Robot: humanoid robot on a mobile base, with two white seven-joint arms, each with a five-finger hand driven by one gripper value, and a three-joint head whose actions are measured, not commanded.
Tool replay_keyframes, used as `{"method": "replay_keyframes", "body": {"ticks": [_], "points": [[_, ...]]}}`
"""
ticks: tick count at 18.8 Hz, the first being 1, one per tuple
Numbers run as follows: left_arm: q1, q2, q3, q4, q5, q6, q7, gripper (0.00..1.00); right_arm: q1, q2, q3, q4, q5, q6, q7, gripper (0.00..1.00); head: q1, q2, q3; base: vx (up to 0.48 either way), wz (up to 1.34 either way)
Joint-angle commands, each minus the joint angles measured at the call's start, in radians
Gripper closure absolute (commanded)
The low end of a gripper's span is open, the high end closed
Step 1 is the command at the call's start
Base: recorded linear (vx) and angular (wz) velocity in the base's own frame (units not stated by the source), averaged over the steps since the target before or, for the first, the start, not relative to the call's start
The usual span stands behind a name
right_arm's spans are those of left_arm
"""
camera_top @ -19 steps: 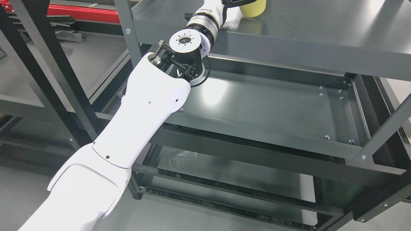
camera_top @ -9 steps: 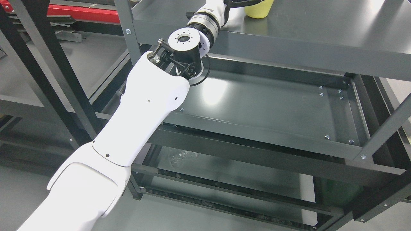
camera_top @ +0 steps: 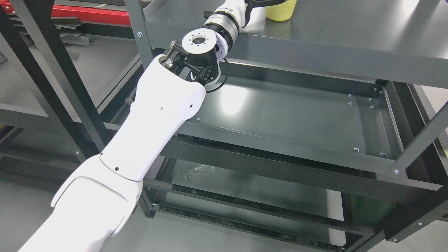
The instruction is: Place yellow IKEA cup on middle right shelf
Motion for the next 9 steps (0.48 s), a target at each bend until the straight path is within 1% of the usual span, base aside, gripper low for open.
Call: {"method": "replay_keyframes", "body": {"ticks": [1,5,9], "points": [[0.002,0.017,0.018,-0.033,-0.027,0.001,-0.002,0.01,0.014,-0.017,0.017,0.0,-0.025,-0.001,-0.001,0.01,0.0,0.0,0.0,0.0,0.0],[0.028,0.017,0.021,-0.085,-0.03,0.002,-0.003,0.01,0.014,-0.017,0.017,0.0,-0.025,-0.001,-0.001,0.01,0.0,0.0,0.0,0.0,0.0],[0.065,0.017,0.024,-0.177,-0.03,0.015,0.0,0.01,0.014,-0.017,0.017,0.0,-0.025,-0.001,-0.001,0.01,0.0,0.0,0.0,0.0,0.0]]}}
